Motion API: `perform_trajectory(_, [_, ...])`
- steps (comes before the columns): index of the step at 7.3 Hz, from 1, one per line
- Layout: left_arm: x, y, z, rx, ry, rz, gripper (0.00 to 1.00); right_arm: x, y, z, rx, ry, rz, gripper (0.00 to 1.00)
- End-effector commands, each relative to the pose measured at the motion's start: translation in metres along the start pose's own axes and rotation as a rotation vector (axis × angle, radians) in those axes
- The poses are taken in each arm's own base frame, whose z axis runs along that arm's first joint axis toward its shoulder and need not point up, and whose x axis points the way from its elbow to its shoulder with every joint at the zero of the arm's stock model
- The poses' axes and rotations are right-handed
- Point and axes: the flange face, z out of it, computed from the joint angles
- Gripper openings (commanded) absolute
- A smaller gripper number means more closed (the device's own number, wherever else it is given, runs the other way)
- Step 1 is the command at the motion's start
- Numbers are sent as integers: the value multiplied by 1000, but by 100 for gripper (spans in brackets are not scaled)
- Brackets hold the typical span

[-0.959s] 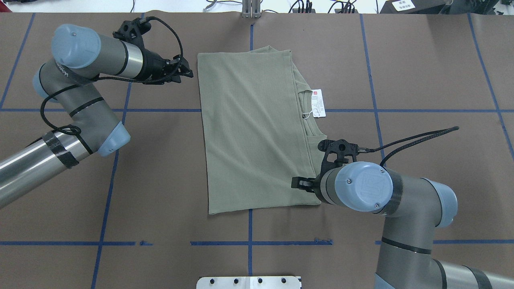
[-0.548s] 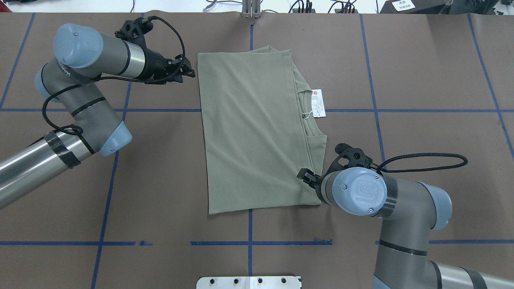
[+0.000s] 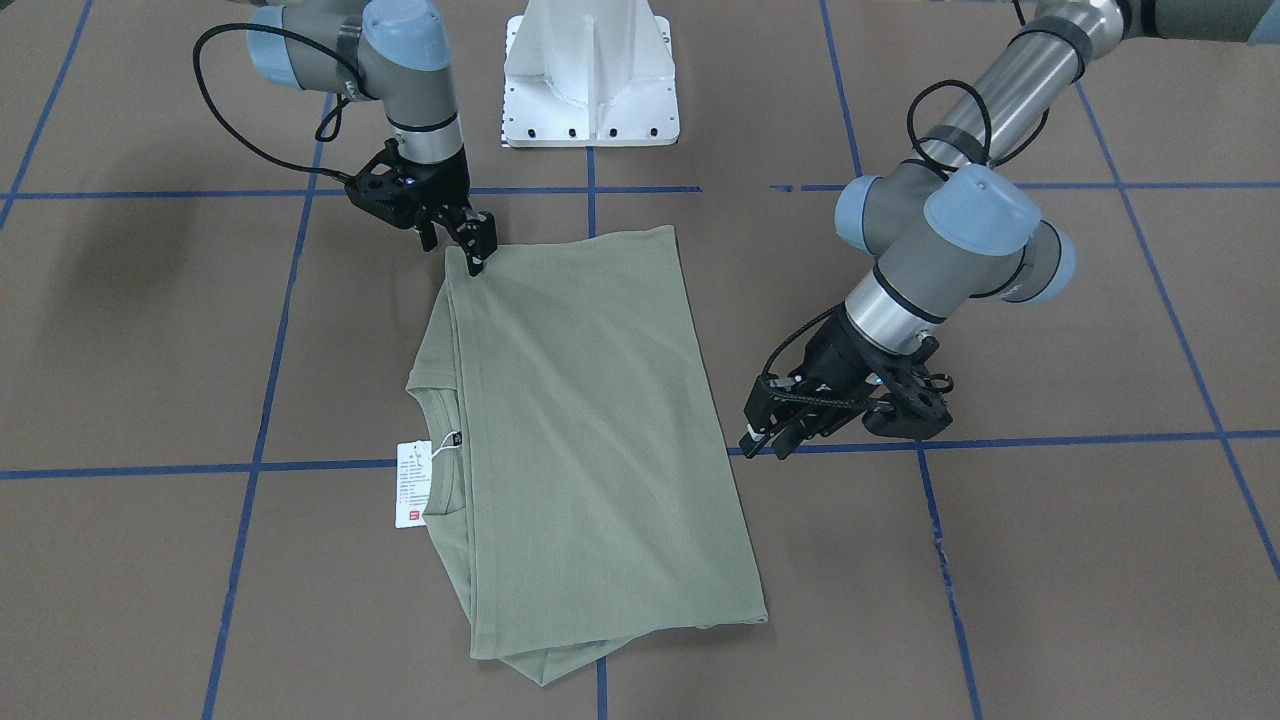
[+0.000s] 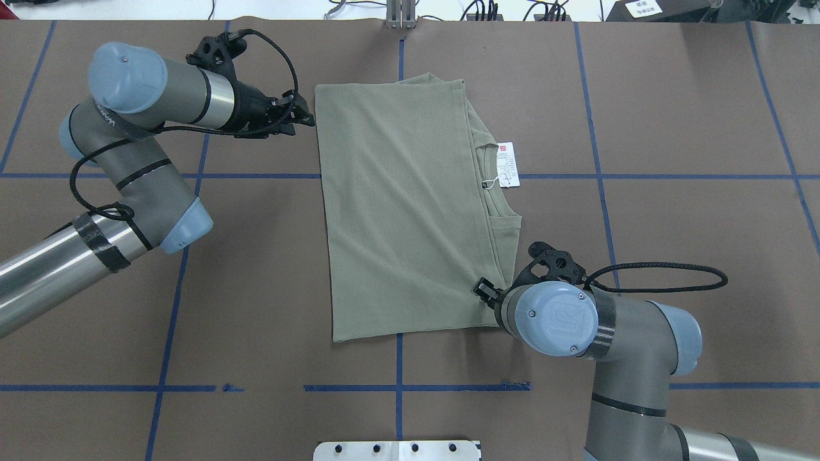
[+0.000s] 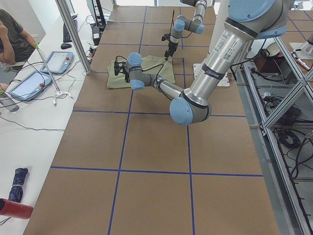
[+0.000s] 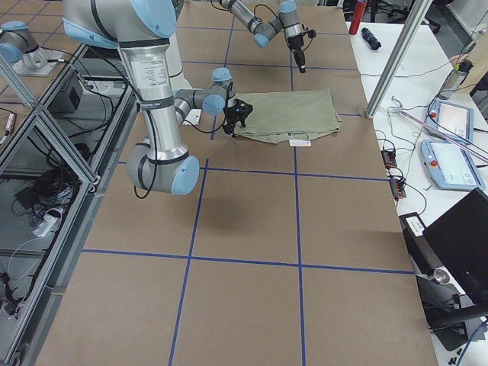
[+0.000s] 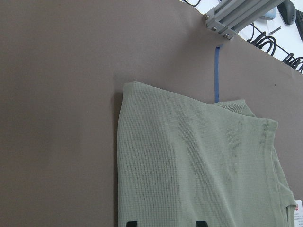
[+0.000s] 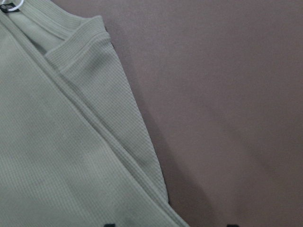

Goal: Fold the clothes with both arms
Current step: 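Grasp the near shirt corner with the right gripper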

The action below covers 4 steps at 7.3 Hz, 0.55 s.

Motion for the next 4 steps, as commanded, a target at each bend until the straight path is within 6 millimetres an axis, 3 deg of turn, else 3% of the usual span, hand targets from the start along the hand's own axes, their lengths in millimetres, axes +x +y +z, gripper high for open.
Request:
perform_trajectory(1, [1,3,0,-1,2,-8,51,-8,-3,-2,4,-9,0,79])
perform_trajectory(4, [-2,3,0,-2,0,-9,51,-7,-7,3,13,1,-8,77])
